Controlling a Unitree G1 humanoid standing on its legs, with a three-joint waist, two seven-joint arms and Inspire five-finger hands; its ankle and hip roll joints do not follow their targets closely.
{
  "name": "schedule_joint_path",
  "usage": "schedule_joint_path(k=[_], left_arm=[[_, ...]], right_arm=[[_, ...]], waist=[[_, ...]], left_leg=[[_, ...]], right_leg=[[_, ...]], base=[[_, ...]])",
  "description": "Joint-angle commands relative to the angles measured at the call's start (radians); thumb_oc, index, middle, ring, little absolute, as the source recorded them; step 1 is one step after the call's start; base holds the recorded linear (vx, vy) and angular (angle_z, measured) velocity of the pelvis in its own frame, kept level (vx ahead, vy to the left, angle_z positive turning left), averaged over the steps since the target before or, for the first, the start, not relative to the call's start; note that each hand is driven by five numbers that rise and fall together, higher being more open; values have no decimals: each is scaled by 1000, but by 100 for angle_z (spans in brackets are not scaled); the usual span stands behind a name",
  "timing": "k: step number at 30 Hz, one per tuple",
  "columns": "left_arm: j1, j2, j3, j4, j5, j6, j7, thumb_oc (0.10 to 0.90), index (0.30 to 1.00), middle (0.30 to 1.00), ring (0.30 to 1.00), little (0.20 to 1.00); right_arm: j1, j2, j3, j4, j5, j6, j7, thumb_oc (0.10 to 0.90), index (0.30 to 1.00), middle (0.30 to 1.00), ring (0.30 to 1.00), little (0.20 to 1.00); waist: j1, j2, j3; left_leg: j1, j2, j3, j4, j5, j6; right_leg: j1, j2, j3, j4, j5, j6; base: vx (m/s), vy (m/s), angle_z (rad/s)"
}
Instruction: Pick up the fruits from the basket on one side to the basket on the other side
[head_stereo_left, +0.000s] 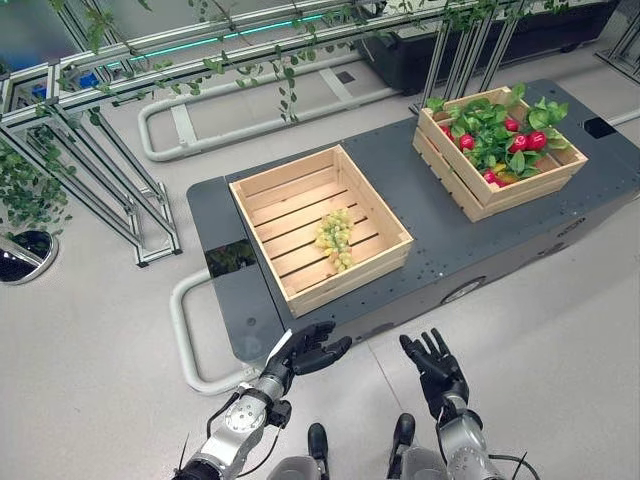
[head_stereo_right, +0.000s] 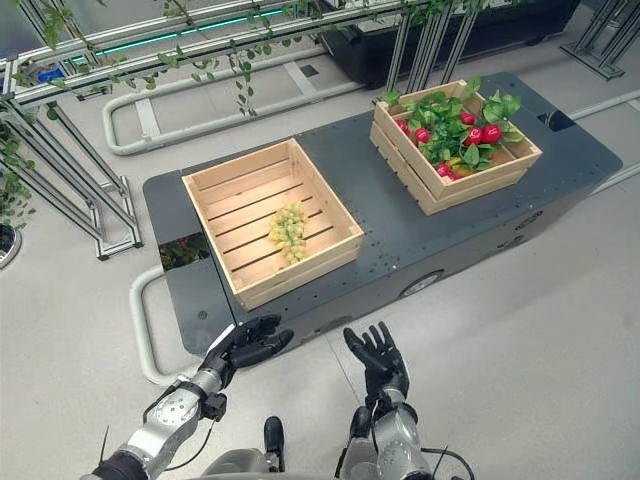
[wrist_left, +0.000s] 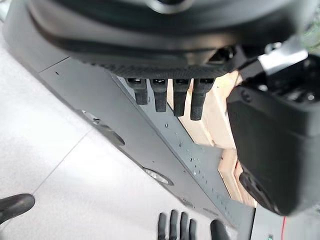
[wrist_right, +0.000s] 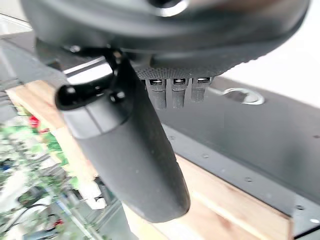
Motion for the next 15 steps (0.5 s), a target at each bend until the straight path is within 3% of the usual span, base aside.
schedule_joint_path(k=[1, 3, 4, 5, 7, 10, 11, 12, 14, 15], left_arm=[[-20, 0, 0, -132, 24, -104, 2, 800, 900, 900, 900, 900], [-42, 16, -1, -150, -2, -102, 22, 800, 900, 900, 900, 900], [-92, 15, -8, -154, -14, -112, 41, 800, 900, 900, 900, 900], [-107, 13, -11, -152, -16, -117, 39, 800, 900, 900, 900, 900], [-128, 2, -19, -126, -10, -127, 18, 800, 900, 900, 900, 900], [-81, -8, 6, -180, 28, -186, -3, 800, 900, 900, 900, 900], [-71, 4, 11, -204, 44, -206, -1, 800, 900, 900, 900, 900], [-87, 15, 3, -206, 75, -255, 14, 800, 900, 900, 900, 900], [-122, 16, -5, -215, 91, -332, 34, 800, 900, 900, 900, 900], [-142, 20, -6, -228, 77, -356, 23, 800, 900, 900, 900, 900]], right_arm=[[24, 7, -25, -102, 18, -76, 8, 800, 900, 900, 900, 900], [12, 2, -21, -102, 20, -77, 14, 800, 900, 900, 900, 900], [-33, -7, -9, -92, 38, -85, 29, 800, 900, 900, 900, 900], [-46, -9, -7, -87, 45, -83, 40, 800, 900, 900, 900, 900], [-84, -16, -17, -37, 88, -45, 85, 800, 900, 900, 900, 900], [-46, -7, -14, -82, 42, -26, 117, 800, 900, 900, 900, 900], [-27, -20, -14, -86, 11, -29, 110, 800, 900, 900, 900, 900], [-26, -43, -17, -77, 43, -30, 106, 800, 900, 900, 900, 900], [-65, -72, -22, -47, 80, -56, 144, 800, 900, 900, 900, 900], [-85, -84, -29, -31, 53, -75, 138, 800, 900, 900, 900, 900]], waist=[[-6, -5, 36], [-22, -5, 64], [-29, -9, 84], [-30, -10, 86], [-37, -12, 87], [-38, -42, 74], [-32, -52, 77], [-27, -52, 95], [-13, -31, 119], [-9, -27, 119]], left_leg=[[3, -36, -20, -3, -62, -3], [-12, -23, -45, 7, -58, -13], [-26, -17, -47, 0, -64, -21], [-31, -15, -49, -4, -65, -23], [-29, -6, -83, -2, -63, -26], [-39, 24, -22, 166, -106, -52], [-76, 40, -4, 253, -84, -63], [-152, 55, -31, 313, -53, -79], [-164, 51, -49, 181, -2, -93], [-147, 46, -44, 151, -7, -90]], right_leg=[[-7, -14, 77, 252, -74, 6], [-37, 32, 108, 79, -48, -13], [-42, 54, 127, -96, -22, -12], [-40, 61, 136, -136, -18, -12], [2, 94, 179, -166, -54, -17], [79, 72, 113, -168, -83, -35], [103, 68, 97, -167, -93, -48], [124, 74, 96, -174, -101, -66], [140, 82, 84, -188, -109, -66], [143, 73, 72, -199, -108, -63]], base=[[12, -172, 11], [-57, -332, 38], [-97, -381, 40], [-7, -483, 40], [135, -324, 42], [189, -233, 62], [123, -176, 24], [25, -112, 27], [-28, 37, 35], [32, 105, 13]])
